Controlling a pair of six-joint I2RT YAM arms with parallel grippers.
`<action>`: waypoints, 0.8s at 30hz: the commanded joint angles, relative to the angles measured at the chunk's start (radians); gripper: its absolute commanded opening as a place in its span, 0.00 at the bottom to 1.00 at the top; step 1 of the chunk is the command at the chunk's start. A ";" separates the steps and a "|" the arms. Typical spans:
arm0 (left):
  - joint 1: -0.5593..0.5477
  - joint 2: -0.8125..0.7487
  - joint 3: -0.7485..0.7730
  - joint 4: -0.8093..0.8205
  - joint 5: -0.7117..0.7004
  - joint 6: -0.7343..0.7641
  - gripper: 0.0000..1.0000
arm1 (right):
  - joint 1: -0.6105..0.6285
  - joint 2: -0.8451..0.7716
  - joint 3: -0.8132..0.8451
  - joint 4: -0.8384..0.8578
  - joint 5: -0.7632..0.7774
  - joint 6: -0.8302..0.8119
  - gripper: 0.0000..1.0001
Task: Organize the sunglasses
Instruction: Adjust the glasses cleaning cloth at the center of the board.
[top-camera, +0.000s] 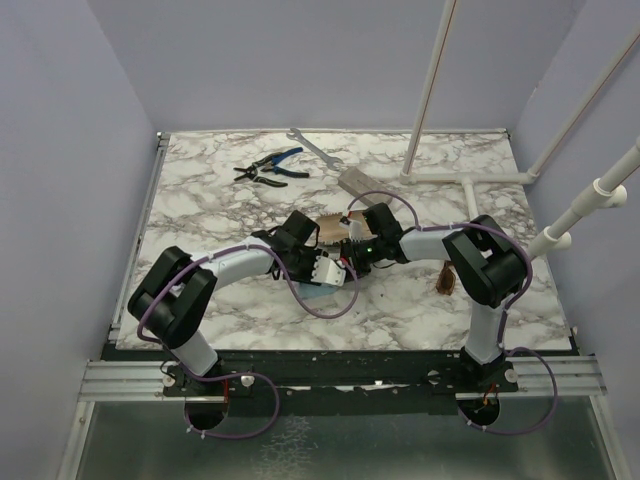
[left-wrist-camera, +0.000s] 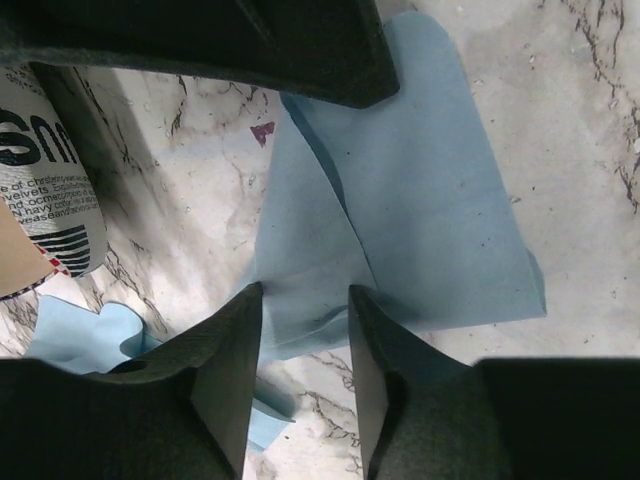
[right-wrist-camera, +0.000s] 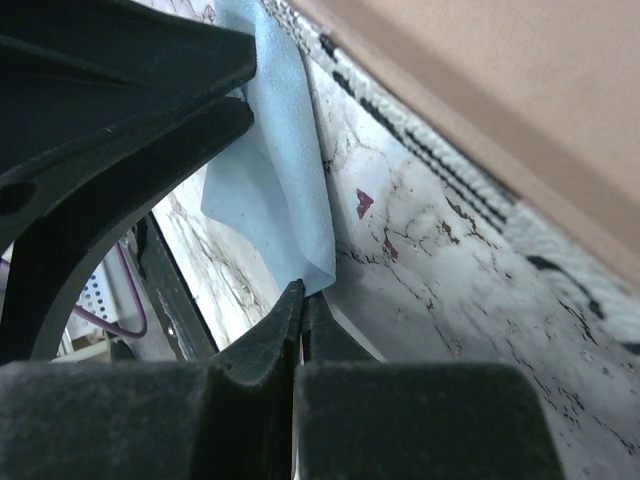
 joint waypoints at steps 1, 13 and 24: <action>-0.004 -0.006 0.024 -0.103 0.001 0.065 0.45 | 0.001 -0.028 -0.012 -0.019 0.010 -0.016 0.00; -0.010 -0.020 0.097 -0.062 0.192 -0.256 0.61 | 0.001 -0.064 -0.026 -0.016 -0.017 -0.007 0.01; -0.012 -0.028 0.002 0.223 0.177 -0.564 0.59 | 0.001 -0.080 -0.034 0.023 -0.106 0.075 0.01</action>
